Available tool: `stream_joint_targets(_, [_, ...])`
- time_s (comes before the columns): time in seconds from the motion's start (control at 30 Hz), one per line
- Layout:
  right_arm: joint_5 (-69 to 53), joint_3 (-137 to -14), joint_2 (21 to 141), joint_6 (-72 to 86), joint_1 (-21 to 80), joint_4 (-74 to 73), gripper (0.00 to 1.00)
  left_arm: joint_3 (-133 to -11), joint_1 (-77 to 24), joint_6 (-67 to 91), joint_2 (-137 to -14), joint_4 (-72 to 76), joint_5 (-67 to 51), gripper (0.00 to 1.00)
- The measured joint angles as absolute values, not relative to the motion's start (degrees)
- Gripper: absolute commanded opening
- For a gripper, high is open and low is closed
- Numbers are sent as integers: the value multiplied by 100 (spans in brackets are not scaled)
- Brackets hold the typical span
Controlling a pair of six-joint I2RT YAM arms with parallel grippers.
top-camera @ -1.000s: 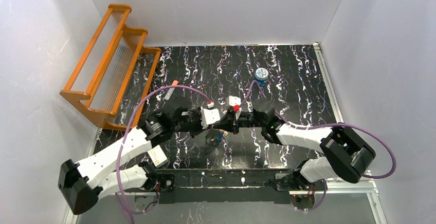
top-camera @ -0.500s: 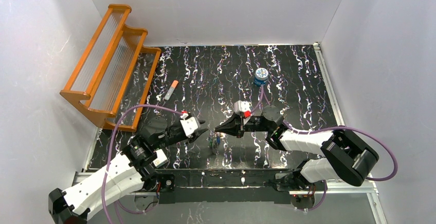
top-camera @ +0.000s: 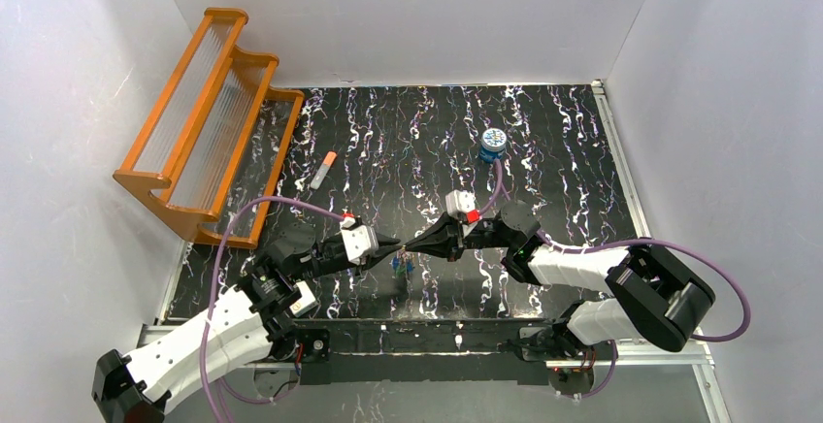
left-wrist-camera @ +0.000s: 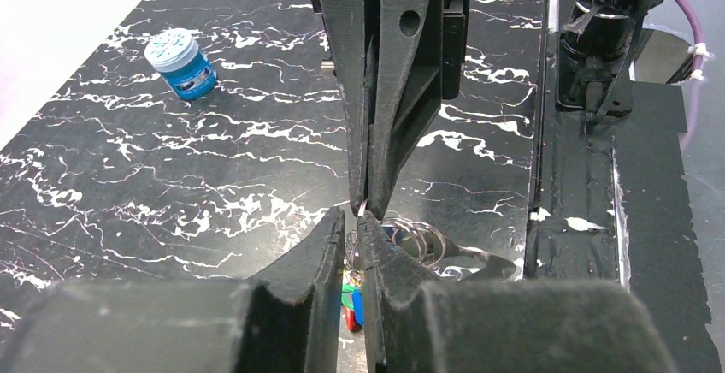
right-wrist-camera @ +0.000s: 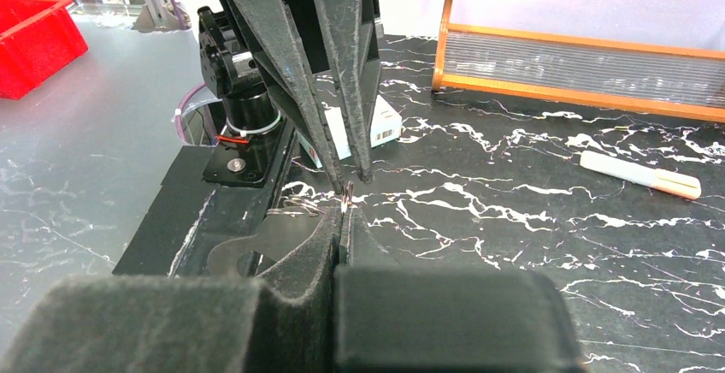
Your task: Put the keys on the keyring
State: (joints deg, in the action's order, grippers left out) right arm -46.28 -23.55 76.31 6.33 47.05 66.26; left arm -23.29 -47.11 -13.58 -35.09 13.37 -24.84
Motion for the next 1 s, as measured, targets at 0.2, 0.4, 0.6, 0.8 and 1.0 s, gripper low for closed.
stream_joint_targets(0.2, [-4626, -2355, 7631, 679, 4700, 6626, 1, -2283, -4711, -1332, -3555, 1372, -2502, 22])
stream_joint_targets(0.4, [-4628, -2355, 7631, 722, 4703, 6665, 1, -2123, -4711, -1264, -3594, 1372, -2473, 24])
stream_joint_targets(0.6, [-4626, -2355, 7631, 738, 4700, 6689, 1, -2067, -4711, -1188, -3728, 1372, -2397, 24])
stream_joint_targets(0.8, [-4624, -2355, 7631, 742, 4700, 6757, 1, -2067, -4711, -1173, -3909, 1243, -2327, 32])
stream_joint_targets(1.0, [-4624, -2355, 7631, 760, 4700, 6772, 1, -2095, -4711, -1175, -3839, 1087, -2298, 36])
